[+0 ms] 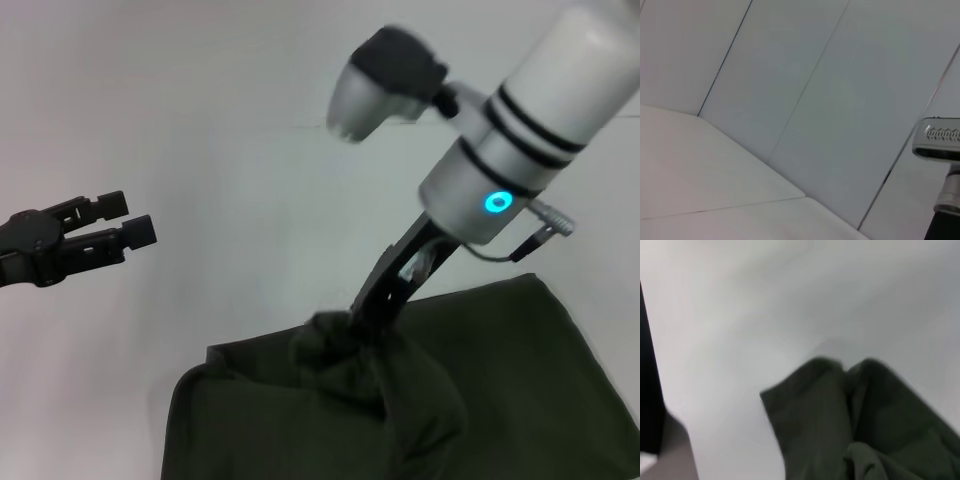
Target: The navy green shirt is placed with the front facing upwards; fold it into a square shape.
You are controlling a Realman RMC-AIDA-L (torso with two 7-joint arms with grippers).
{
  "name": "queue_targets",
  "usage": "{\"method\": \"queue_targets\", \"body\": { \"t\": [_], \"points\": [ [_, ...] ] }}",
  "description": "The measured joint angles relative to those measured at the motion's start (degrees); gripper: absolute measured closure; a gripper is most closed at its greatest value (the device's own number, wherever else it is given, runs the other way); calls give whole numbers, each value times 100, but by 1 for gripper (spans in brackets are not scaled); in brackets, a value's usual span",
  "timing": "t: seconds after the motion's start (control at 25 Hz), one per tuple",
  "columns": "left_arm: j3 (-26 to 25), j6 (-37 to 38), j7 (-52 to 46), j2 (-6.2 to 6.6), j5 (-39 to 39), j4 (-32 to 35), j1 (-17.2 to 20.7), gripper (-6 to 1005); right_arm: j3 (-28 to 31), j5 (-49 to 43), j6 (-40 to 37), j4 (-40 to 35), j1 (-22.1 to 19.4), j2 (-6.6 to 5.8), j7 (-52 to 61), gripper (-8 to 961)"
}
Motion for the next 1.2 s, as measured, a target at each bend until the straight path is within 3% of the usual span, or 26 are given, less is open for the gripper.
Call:
{"method": "queue_targets", "body": {
  "t": [0.44, 0.72, 1.2],
  "points": [
    [-1, -21, 8, -20, 1, 1, -5, 65, 1507, -1, -418, -794, -1081, -29, 12, 897],
    [1, -37, 16, -22, -4, 1, -17, 65, 2516, 5, -353, -710, -1734, -55, -306, 897],
    [9, 28, 17, -54, -7, 1, -45, 65, 2855, -13, 643, 165, -2562, -207, -451, 897]
  ]
}}
